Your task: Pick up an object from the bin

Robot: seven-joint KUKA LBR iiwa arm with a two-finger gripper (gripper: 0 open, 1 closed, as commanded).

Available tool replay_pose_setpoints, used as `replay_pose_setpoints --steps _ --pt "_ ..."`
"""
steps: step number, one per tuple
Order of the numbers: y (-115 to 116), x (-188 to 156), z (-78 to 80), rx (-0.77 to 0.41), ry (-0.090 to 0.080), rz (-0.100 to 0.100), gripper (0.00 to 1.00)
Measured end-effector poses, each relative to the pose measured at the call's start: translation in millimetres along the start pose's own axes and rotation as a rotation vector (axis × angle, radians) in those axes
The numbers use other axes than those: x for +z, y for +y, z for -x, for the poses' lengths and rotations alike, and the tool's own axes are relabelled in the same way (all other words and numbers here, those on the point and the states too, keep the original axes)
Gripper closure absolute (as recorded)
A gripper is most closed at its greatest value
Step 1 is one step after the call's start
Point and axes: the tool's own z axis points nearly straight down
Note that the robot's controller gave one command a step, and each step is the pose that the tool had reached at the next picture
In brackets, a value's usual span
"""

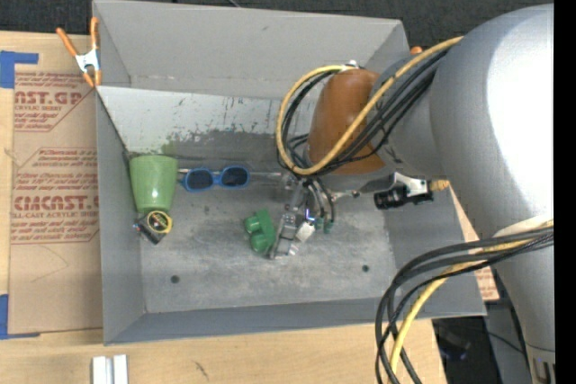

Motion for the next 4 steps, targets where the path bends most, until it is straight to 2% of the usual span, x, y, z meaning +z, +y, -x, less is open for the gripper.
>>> replay_pose_setpoints --steps 1,2,3,4 --pt "-1.5 0.6 -30.1 0.025 0.006 -0.005 0.00" --pt "-1.2 0.3 -28.8 0.024 0.004 -0.005 1.00" --pt "5.5 -52.2 -4.1 0.002 -0.003 -0.002 1.00" --pt "5.0 -48.9 -6.1 0.002 0.002 -0.005 0.00"
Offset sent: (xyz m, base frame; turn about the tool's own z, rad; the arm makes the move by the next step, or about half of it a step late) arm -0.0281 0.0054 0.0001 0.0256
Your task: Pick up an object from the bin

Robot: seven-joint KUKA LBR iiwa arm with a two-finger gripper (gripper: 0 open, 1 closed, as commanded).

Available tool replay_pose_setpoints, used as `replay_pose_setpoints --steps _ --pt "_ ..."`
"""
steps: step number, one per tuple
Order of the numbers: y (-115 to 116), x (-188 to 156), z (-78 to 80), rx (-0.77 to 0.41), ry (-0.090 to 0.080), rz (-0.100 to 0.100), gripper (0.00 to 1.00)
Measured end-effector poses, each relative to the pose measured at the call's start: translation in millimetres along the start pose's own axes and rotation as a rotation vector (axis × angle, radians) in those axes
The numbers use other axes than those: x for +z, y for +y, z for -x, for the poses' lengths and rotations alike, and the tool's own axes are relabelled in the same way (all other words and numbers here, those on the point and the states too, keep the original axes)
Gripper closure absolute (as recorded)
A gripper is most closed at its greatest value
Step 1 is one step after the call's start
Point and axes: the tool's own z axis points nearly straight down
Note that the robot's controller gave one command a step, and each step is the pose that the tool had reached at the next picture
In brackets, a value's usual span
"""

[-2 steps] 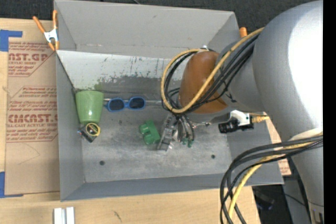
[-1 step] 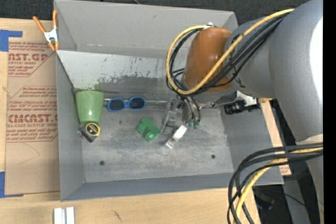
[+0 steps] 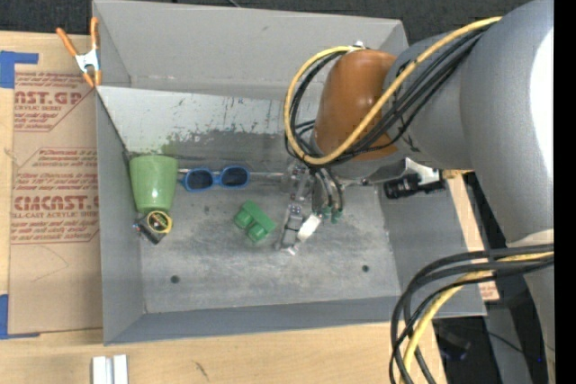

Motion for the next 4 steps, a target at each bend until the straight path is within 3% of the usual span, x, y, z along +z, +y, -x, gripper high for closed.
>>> replay_pose_setpoints --steps 1,2,3,4 --pt "4.3 36.2 20.2 0.447 0.003 -0.001 0.00" --pt "-64.4 49.9 27.4 0.367 0.001 -0.004 0.00" --pt "-86.9 50.0 -43.5 0.303 0.007 -0.003 0.00" --pt "-177.4 40.8 -7.7 0.178 -0.002 -0.003 0.00"
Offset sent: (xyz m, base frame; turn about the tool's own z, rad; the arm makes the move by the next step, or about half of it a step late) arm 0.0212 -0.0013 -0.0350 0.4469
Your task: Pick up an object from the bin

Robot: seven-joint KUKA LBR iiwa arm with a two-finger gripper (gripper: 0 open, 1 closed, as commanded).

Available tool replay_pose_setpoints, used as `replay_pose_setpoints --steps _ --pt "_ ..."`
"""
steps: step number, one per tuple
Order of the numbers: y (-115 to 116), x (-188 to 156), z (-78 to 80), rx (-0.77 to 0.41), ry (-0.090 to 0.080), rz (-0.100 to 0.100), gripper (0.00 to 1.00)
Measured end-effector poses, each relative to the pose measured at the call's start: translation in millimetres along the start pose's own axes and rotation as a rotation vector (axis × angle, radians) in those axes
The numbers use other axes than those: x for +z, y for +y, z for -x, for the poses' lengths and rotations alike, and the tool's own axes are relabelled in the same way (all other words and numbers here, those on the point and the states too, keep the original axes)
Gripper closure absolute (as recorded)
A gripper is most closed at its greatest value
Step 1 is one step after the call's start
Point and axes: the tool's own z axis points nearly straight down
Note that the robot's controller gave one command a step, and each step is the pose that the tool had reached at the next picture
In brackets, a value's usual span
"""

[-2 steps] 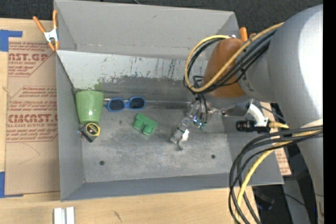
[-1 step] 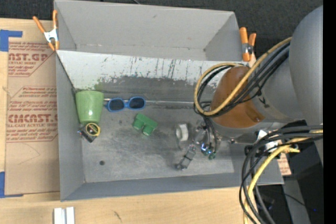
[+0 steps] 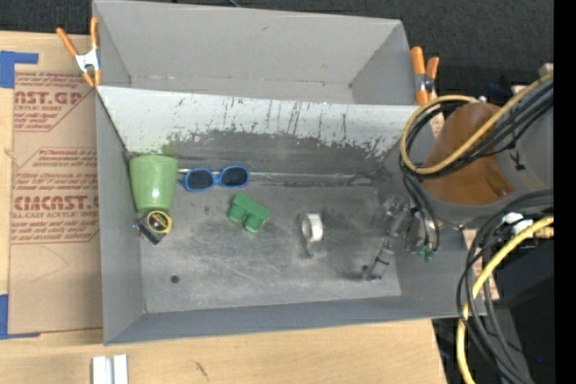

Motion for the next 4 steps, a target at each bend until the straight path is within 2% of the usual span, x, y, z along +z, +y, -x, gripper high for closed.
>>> replay_pose_setpoints --steps 1,2,3,4 --pt "43.1 8.7 6.1 0.197 0.004 0.005 0.00" --pt "128.4 7.7 22.4 0.190 0.002 0.008 0.00" --pt "179.9 7.5 9.5 0.009 0.002 0.005 0.00" --pt "179.2 6.7 10.0 0.010 0.002 0.004 1.00"
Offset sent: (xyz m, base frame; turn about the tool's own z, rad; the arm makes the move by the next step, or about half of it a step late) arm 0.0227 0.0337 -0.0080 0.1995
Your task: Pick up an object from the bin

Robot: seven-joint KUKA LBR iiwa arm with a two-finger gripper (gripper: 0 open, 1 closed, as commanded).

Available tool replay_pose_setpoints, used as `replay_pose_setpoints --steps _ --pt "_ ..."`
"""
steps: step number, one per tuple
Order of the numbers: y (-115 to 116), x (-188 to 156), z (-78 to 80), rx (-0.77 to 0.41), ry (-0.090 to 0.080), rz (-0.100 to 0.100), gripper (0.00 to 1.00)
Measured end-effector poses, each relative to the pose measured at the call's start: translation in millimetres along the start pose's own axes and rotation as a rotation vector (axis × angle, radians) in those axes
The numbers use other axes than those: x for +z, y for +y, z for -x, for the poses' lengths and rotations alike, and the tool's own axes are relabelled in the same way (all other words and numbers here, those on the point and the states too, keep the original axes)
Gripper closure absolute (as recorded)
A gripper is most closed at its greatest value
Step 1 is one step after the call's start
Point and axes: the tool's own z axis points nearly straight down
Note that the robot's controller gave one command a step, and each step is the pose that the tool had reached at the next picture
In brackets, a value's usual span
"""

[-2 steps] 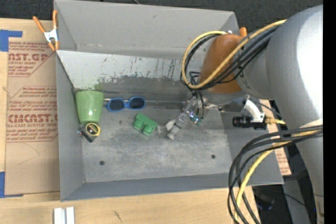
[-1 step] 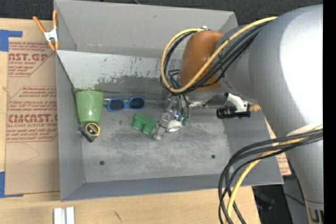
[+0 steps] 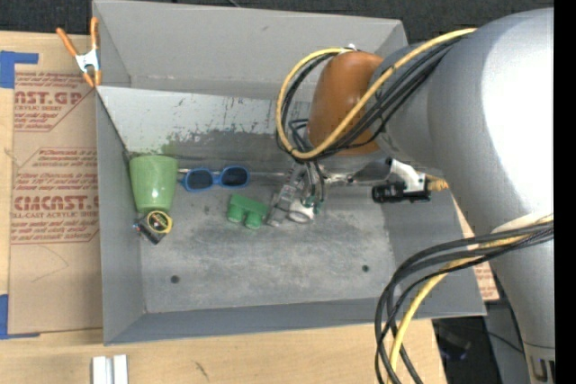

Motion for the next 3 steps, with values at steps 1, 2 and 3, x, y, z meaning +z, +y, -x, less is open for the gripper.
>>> replay_pose_setpoints --steps 1,2,3 --pt "-28.2 -102.0 -5.4 -0.001 -0.007 0.002 1.00" --pt "-61.3 -104.1 -50.3 -0.060 0.003 -0.003 1.00" --pt "-49.5 -151.7 -36.3 -0.062 -0.004 0.002 1.00"
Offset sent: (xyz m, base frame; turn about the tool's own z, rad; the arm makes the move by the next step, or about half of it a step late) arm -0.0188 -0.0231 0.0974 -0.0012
